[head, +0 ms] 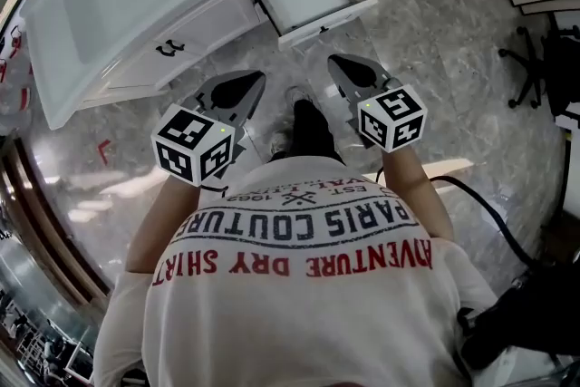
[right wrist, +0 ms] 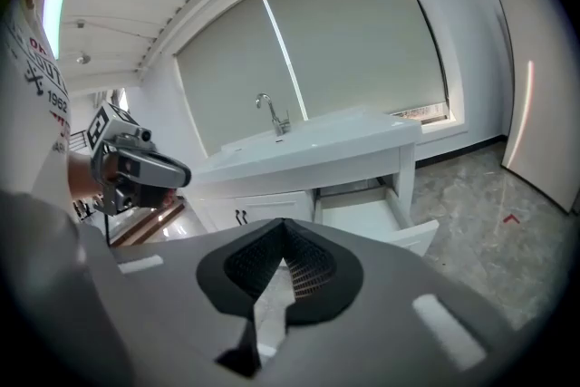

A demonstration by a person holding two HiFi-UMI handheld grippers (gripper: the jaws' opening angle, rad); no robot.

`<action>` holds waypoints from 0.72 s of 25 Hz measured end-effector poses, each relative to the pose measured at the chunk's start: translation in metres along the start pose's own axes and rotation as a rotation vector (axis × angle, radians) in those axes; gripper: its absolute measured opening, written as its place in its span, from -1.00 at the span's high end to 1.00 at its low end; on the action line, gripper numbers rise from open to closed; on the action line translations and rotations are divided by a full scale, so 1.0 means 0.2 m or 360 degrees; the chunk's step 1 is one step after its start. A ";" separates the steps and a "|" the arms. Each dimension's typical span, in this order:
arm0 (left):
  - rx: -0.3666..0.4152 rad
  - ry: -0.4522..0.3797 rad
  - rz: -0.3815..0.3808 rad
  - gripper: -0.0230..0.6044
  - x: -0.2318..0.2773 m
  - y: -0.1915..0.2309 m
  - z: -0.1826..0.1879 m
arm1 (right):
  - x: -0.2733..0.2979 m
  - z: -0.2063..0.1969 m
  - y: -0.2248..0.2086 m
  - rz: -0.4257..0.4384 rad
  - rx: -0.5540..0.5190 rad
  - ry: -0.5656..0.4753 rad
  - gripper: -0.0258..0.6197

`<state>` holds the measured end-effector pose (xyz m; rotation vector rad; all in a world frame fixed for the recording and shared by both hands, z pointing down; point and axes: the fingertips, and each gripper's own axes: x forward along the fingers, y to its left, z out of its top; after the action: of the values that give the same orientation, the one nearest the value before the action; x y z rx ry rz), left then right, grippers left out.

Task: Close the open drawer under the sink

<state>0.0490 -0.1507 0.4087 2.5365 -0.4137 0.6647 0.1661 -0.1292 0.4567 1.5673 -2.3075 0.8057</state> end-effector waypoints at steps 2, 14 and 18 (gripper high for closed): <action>-0.0024 0.0018 0.0016 0.93 0.01 0.03 -0.03 | 0.05 -0.07 -0.10 -0.0092 -0.0002 0.0019 0.92; -0.0178 0.0131 0.0114 0.93 0.09 0.22 -0.21 | 0.42 -0.42 -0.47 -0.0281 -0.0011 0.0194 0.92; -0.0211 0.0132 0.0145 0.93 0.12 0.30 -0.22 | 0.54 -0.46 -0.56 -0.0291 -0.0025 0.0236 0.92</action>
<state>0.0295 -0.1823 0.4777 2.3684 -0.5286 0.7478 0.2150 -0.1918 0.6176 1.6241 -2.0293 0.8254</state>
